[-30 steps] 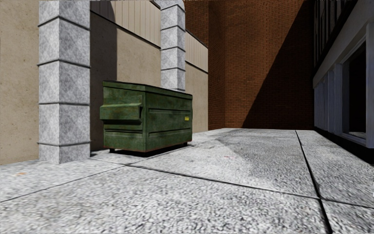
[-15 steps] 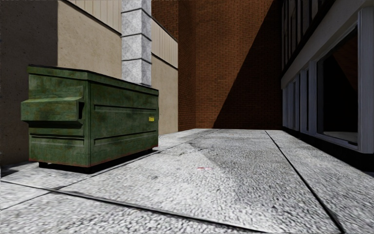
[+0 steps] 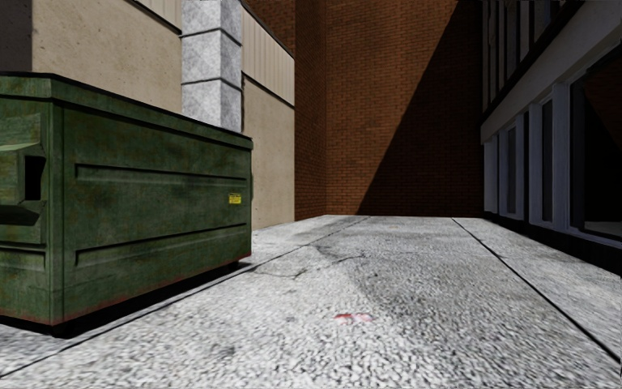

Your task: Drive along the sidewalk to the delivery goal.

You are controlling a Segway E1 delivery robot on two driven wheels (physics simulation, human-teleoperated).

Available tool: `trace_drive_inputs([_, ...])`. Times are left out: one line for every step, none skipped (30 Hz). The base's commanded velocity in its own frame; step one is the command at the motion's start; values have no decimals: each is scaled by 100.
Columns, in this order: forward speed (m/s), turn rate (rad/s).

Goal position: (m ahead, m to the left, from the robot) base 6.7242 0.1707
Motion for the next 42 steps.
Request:
trace_drive_inputs([177, 0])
trace_drive_inputs([177, 0])
trace_drive_inputs([177, 0])
trace_drive_inputs([177, 0])
trace_drive_inputs([177, 0])
trace_drive_inputs([177, 0])
trace_drive_inputs([177, 0])
trace_drive_inputs([200, 0])
trace_drive_inputs([200, 0])
trace_drive_inputs([200, 0])
trace_drive_inputs([200, 0])
trace_drive_inputs([200, 0])
trace_drive_inputs([200, 0])
trace_drive_inputs([200, 0])
trace_drive_inputs([200, -8])
trace_drive_inputs([200, -18])
trace_drive_inputs([196, -21])
trace_drive_inputs([196, -21])
trace_drive_inputs([190, -22])
trace_drive_inputs([187, -22])
trace_drive_inputs([183, -23])
trace_drive_inputs([177, -26])
trace_drive_inputs([168, -32])
trace_drive_inputs([164, -36])
trace_drive_inputs([164, -36])
trace_drive_inputs([159, -38])
trace_drive_inputs([154, -44])
trace_drive_inputs([151, -46])
trace_drive_inputs([149, -47])
trace_drive_inputs([149, -47])
trace_drive_inputs([147, -47])
trace_drive_inputs([145, -47])
trace_drive_inputs([144, -47])
trace_drive_inputs([144, -47])
trace_drive_inputs([143, -47])
trace_drive_inputs([143, -47])
trace_drive_inputs([143, -47])
trace_drive_inputs([143, -47])
trace_drive_inputs([142, -45])
trace_drive_inputs([142, -1])
trace_drive_inputs([142, 0])
trace_drive_inputs([142, 0])
